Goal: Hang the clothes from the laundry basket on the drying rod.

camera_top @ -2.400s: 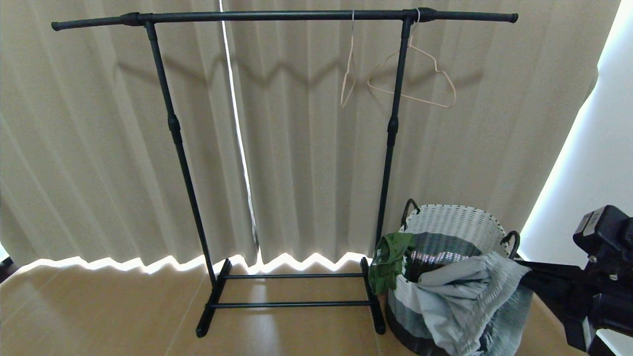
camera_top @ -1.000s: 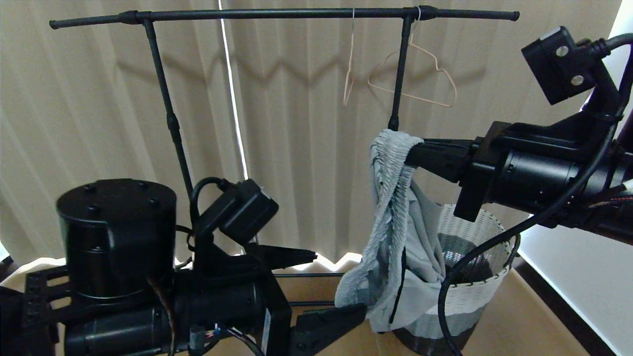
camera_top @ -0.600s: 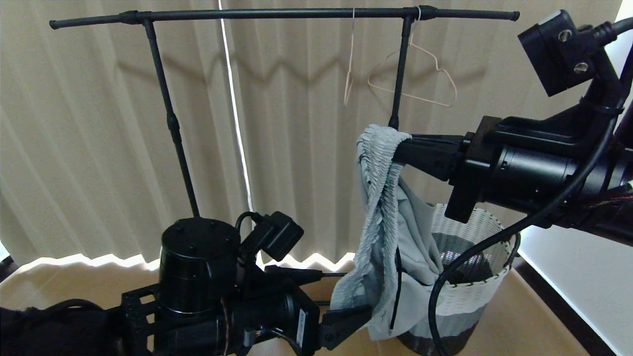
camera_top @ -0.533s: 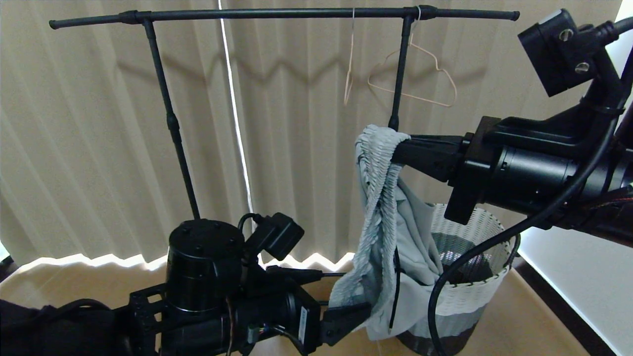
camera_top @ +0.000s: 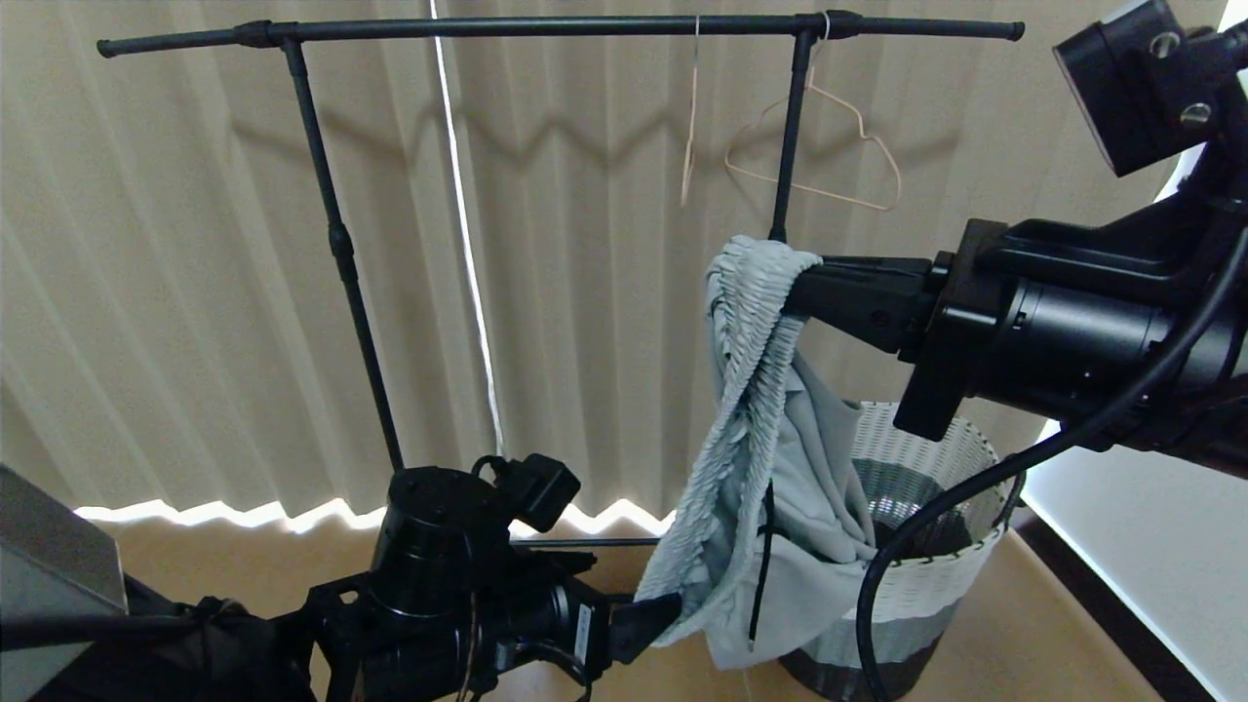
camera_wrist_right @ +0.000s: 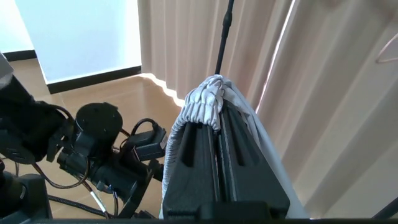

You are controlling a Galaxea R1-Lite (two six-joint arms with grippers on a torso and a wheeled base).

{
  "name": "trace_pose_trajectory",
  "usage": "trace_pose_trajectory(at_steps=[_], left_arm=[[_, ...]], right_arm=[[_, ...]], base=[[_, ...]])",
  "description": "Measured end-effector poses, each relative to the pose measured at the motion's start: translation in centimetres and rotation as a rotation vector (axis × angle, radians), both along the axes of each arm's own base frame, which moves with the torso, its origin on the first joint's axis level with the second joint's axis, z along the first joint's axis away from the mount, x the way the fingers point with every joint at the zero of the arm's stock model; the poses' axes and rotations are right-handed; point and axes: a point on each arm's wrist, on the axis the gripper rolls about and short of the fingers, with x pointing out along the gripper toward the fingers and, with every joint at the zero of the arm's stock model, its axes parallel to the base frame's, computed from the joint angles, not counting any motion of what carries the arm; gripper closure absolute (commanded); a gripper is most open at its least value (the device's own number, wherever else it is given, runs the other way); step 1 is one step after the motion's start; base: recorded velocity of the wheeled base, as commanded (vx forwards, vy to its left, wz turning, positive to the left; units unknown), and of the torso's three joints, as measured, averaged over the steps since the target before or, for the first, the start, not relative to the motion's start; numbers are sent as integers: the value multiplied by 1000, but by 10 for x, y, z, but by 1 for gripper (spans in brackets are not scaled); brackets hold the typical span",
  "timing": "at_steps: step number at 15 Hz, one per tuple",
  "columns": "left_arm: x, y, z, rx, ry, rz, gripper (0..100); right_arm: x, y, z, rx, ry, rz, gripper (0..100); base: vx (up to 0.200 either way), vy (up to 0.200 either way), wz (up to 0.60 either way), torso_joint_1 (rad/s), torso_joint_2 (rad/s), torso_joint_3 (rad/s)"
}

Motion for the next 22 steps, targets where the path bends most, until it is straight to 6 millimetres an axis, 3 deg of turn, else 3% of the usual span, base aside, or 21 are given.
trace_pose_trajectory(at_steps=[1, 2, 5, 8, 10, 12, 16, 20, 22], left_arm=[[-1, 1, -2, -4, -5, 0, 0], [-3, 3, -3, -18, -22, -3, 100], [-8, 8, -4, -27, -70, -15, 100], [-25, 22, -3, -11, -174, -53, 100], [-39, 38, 5, -17, -255, -60, 100], [-40, 53, 23, -30, -300, -13, 100], [-34, 80, 75, 5, -282, 95, 100], [-30, 105, 163, -40, -376, 210, 100], [-35, 117, 195, -63, -432, 259, 100]], right_arm=[[0, 0, 0, 1, 1, 0, 100], [-1, -1, 0, 1, -2, -1, 100], [-2, -2, 1, 3, -4, -2, 100], [-1, -3, -5, -10, 13, -9, 100], [1, -4, -13, -28, 33, -20, 100], [8, -9, -19, -43, 48, -58, 100], [21, -22, -30, -70, 75, -132, 100], [27, -31, -39, -90, 100, -174, 100], [28, -31, -38, -88, 99, -174, 100]], base=[[0, 0, 0, 0, 0, 0], [0, 0, 0, 0, 0, 0], [0, 0, 0, 0, 0, 0], [0, 0, 0, 0, 0, 0], [0, 0, 0, 0, 0, 0], [0, 0, 0, 0, 0, 0], [0, 0, 0, 0, 0, 0], [0, 0, 0, 0, 0, 0], [0, 0, 0, 0, 0, 0]])
